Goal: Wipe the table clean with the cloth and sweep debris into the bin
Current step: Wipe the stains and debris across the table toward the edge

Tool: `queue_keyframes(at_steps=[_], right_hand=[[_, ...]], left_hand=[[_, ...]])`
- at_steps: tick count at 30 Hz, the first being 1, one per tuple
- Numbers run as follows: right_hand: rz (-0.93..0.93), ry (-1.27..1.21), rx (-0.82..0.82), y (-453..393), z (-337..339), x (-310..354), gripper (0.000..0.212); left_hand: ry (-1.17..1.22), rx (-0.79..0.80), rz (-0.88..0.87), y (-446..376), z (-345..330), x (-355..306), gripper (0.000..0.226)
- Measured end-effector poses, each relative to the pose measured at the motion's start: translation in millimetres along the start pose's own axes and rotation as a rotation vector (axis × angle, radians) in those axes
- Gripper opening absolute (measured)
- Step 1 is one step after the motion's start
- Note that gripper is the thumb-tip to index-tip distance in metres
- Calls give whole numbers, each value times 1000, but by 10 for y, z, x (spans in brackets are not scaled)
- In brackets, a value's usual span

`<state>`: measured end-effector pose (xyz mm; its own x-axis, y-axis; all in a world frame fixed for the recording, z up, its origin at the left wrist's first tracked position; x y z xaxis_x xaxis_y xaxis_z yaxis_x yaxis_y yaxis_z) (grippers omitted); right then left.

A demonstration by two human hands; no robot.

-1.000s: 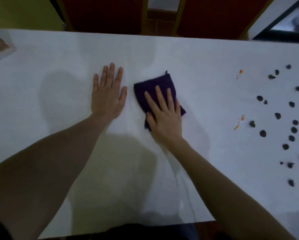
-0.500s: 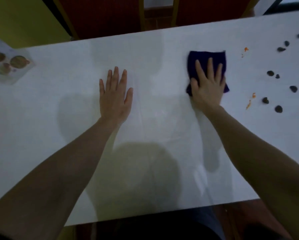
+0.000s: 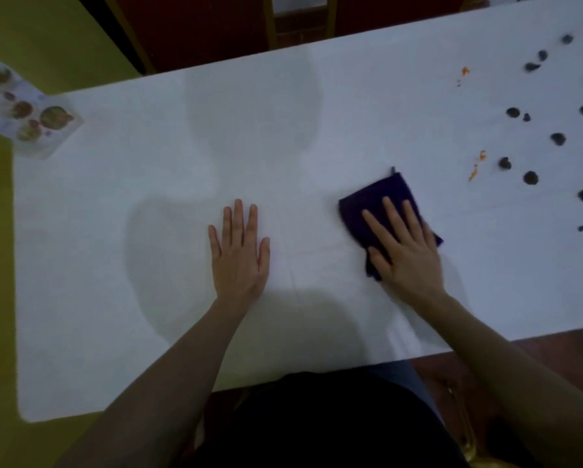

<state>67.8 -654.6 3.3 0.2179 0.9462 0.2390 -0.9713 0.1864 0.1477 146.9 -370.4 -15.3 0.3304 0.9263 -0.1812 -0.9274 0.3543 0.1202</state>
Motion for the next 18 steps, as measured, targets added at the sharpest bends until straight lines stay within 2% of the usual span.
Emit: queue_keyframes(at_steps=[4, 8, 11, 14, 18], right_hand=[[-205, -18, -18, -411, 193, -490, 61], [-363, -73, -57, -937, 183, -195, 62], [-229, -52, -66, -896, 67, 383, 62], [1, -32, -31, -307, -143, 814, 59], [123, 5, -3, 553, -271, 647, 58]], left_hand=[[-29, -13, 2, -3, -6, -10, 62], [-36, -12, 9, 0, -20, 3, 62], [-22, -18, 5, -4, -9, -9, 62], [-25, -8, 2, 16, -1, -21, 61], [-4, 10, -19, 24, 11, -32, 62]])
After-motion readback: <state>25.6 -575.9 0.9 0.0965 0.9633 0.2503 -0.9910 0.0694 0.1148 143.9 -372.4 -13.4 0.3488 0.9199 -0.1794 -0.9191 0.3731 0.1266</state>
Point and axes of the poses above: each hand's wrist, its own y-axis away from the middle knuckle, its own z-axis out of the back of the hand, x = y × z, the point moved 4 cm from there along -y, towards the middle knuckle, and after that the axes turned 8 degrees about -z, right-handed, at the moved point
